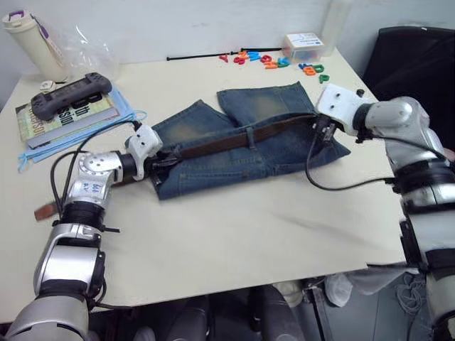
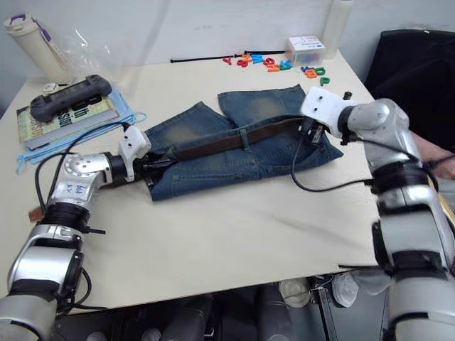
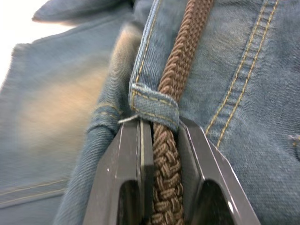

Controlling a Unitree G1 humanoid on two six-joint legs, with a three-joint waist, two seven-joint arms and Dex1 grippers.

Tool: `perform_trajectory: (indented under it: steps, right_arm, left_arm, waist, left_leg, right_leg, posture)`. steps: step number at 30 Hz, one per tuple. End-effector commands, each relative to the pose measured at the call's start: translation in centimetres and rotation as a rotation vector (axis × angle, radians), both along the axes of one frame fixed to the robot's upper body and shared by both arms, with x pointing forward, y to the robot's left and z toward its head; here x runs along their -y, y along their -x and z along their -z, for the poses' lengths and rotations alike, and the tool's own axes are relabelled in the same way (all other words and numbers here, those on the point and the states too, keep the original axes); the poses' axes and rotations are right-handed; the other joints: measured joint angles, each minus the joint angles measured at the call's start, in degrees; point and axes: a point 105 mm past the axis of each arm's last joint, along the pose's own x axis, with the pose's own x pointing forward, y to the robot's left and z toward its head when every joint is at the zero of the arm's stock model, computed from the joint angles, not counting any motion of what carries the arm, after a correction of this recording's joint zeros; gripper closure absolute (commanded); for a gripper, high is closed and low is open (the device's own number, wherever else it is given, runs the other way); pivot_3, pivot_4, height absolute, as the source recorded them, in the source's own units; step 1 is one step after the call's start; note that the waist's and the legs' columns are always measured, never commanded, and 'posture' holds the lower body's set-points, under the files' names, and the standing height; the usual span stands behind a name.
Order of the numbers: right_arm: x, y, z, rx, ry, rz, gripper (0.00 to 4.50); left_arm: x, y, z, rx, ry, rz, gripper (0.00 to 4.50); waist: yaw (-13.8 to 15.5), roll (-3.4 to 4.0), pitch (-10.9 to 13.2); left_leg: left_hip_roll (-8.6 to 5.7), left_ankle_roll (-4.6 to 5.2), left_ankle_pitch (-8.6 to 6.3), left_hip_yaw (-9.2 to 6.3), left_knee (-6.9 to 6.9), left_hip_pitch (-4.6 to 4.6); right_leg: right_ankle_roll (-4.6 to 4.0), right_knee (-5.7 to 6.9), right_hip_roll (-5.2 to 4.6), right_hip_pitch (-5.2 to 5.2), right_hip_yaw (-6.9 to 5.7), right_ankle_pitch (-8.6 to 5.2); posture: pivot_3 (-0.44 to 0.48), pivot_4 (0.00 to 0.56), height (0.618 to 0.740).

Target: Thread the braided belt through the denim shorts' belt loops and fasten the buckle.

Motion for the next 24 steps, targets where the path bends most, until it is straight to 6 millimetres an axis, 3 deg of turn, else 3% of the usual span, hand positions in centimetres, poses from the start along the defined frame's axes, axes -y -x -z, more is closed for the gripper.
perform_trajectory:
  steps: [1,5,7,10,13,19,24]
  right_arm:
    - [-0.6,4.6,-3.2,0.143,-0.068,-0.040,4.50]
    - [-0.5,10.2,0.0,0.063,-0.083,-0.071,4.50]
    - [-0.2,12.0,1.6,0.009,-0.068,-0.068,4.50]
    - [0.3,14.5,6.1,-0.140,0.018,-0.069,4.50]
    - [0.3,16.2,9.4,-0.254,0.065,-0.067,4.50]
    - [1.0,17.8,12.4,-0.409,0.065,-0.011,4.50]
    - [2.2,17.9,12.7,-0.444,0.074,0.046,4.50]
  left_arm:
    - [-0.9,1.7,-3.2,0.177,0.003,0.048,3.70]
    - [-0.1,5.6,-3.9,0.216,0.033,0.136,3.70]
    - [0.6,7.7,-3.5,0.192,0.032,0.181,3.70]
    - [1.6,11.9,-0.4,0.136,-0.070,0.281,3.70]
    - [1.6,14.6,2.8,0.070,-0.124,0.312,3.70]
    - [-0.3,16.5,7.5,-0.021,-0.226,0.274,3.70]
    - [-1.5,16.7,9.0,-0.080,-0.232,0.224,3.70]
  waist:
    - [-0.03,0.01,0.00]
    - [0.09,-0.01,-0.01]
    - [0.10,-0.03,-0.02]
    - [0.13,-0.01,-0.02]
    - [0.51,0.07,-0.01]
    - [2.14,0.07,-0.03]
    - [2.90,-0.04,-0.11]
  left_leg:
    - [-0.01,0.01,0.00,0.00,0.00,-0.05]
    - [-0.09,0.11,-0.02,0.02,-0.03,-0.05]
    - [-0.09,0.15,-0.03,0.00,-0.03,0.08]
    - [-0.10,0.23,-0.06,0.01,-0.06,0.53]
    - [-0.06,0.35,-0.13,0.02,-0.23,1.38]
    - [0.07,0.83,-0.52,0.01,-0.19,1.87]
    - [0.07,0.87,-0.58,-0.01,-0.20,1.87]
  right_leg:
    - [0.00,0.00,-0.01,-0.05,0.00,0.00]
    - [0.02,-0.11,-0.10,-0.02,-0.01,0.01]
    - [0.02,-0.24,-0.11,0.12,0.02,0.01]
    - [0.02,-0.38,-0.12,0.58,0.04,0.01]
    - [-0.02,-0.58,-0.15,1.47,0.01,-0.01]
    - [-0.09,-0.84,-0.14,2.12,-0.18,-0.05]
    - [-0.04,-0.93,-0.14,2.13,-0.20,-0.02]
  posture:
    - [0.000,0.150,0.659]
    - [0.000,0.150,0.659]
    - [0.000,0.150,0.659]
    - [0.000,0.150,0.659]
    - [0.000,0.150,0.659]
    - [0.000,0.150,0.659]
    - [0.000,0.150,0.659]
